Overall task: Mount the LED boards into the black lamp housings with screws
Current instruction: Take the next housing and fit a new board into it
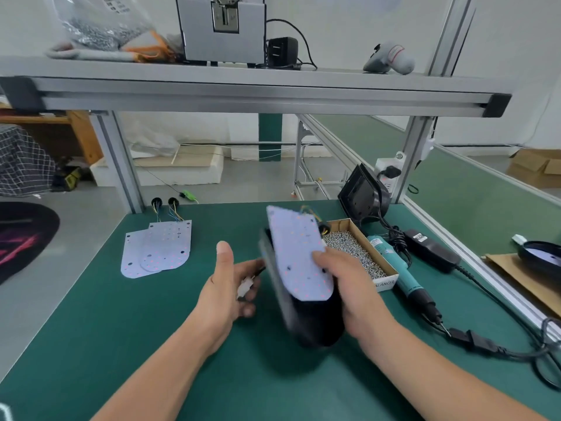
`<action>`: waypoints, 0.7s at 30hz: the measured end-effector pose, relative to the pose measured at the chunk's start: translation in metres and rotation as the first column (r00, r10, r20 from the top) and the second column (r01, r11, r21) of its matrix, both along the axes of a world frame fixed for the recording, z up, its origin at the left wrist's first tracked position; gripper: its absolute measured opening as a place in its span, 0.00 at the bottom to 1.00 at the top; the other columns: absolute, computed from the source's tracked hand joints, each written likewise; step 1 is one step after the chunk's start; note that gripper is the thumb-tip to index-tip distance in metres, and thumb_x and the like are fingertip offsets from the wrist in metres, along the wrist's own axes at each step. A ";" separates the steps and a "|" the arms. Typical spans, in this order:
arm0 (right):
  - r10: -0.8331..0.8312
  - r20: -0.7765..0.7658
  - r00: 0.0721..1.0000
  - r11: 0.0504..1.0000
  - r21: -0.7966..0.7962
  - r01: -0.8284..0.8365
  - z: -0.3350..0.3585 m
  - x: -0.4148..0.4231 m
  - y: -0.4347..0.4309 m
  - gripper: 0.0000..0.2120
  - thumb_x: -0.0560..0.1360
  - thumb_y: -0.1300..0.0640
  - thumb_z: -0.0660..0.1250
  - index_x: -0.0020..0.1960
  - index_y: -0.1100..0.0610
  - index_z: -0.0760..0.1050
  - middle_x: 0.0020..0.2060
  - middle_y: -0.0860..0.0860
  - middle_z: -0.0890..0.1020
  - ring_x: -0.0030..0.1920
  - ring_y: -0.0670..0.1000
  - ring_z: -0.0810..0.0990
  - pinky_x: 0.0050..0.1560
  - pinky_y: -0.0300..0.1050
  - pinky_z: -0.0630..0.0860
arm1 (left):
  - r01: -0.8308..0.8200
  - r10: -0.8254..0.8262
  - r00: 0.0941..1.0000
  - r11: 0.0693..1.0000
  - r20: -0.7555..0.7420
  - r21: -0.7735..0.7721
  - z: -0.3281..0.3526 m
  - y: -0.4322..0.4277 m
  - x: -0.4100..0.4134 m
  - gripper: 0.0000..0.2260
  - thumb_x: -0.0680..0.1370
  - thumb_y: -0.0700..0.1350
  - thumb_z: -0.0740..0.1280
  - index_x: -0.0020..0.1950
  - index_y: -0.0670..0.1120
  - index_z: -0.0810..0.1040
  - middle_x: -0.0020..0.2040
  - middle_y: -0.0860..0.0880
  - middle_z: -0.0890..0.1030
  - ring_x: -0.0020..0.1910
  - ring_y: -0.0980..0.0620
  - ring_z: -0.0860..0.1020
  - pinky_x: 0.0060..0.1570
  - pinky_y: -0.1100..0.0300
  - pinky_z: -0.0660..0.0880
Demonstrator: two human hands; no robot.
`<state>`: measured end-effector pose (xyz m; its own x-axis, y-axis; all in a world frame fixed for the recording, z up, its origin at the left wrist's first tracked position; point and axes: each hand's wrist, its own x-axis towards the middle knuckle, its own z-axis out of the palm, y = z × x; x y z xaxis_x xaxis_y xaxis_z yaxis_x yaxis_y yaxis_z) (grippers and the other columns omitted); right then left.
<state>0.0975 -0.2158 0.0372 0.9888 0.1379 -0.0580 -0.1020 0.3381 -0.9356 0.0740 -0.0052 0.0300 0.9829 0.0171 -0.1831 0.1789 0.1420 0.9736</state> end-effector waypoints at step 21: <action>0.023 -0.038 0.999 0.998 0.061 -0.021 0.001 -0.005 0.001 0.10 0.71 0.56 0.72 0.50 0.60 0.84 0.49 0.61 0.87 0.43 0.57 0.86 0.40 0.45 0.81 | -0.335 0.388 0.922 0.782 -0.011 -0.526 -0.002 0.016 0.016 0.17 0.80 0.45 0.71 0.34 0.49 0.68 0.31 0.49 0.68 0.25 0.52 0.65 0.31 0.56 0.78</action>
<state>0.0921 -0.2146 0.0383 0.9826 0.1641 -0.0866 -0.1454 0.3911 -0.9088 0.0896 0.0103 0.0282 0.9360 0.3049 -0.1759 -0.0723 0.6557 0.7515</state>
